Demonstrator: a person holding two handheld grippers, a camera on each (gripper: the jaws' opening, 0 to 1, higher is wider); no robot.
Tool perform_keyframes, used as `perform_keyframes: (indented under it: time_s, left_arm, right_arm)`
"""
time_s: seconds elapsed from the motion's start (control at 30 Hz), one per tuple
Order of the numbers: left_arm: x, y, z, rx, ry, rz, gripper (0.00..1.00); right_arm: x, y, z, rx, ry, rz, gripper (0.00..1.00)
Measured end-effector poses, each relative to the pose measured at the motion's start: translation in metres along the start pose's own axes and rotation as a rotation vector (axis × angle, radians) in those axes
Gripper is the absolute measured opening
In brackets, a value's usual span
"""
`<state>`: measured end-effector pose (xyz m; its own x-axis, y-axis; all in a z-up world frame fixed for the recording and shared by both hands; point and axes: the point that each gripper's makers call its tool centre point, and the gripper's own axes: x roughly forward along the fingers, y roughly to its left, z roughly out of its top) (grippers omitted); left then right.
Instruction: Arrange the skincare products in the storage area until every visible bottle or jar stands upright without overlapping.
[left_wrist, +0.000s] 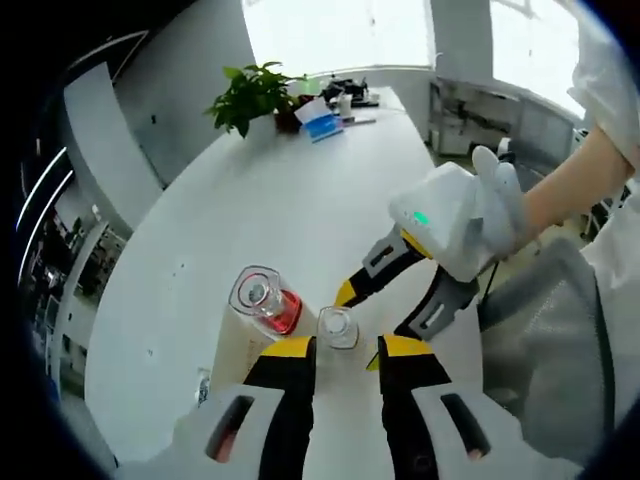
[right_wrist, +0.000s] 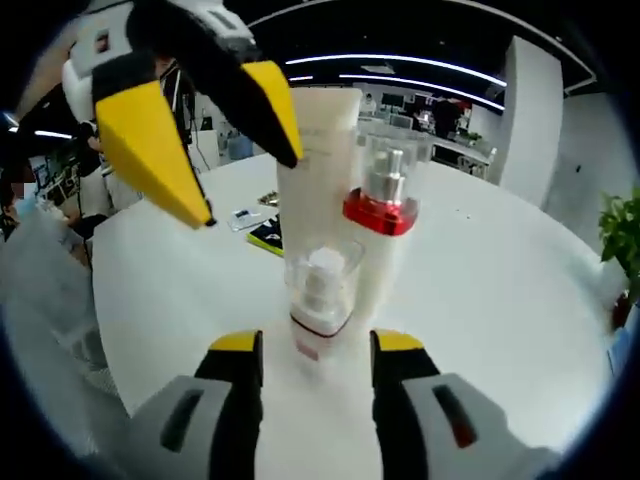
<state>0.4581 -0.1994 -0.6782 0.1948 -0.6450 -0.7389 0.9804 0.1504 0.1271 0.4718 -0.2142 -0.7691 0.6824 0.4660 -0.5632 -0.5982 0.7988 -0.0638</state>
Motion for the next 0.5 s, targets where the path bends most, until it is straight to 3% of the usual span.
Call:
perform_keyframes:
  time_s: [0.5]
  left_arm:
    - [-0.027,-0.014,-0.018,-0.094,-0.023,0.033,0.33]
  right_arm:
    - [-0.025,0.015,0.003,0.008,0.014,-0.012,0.55]
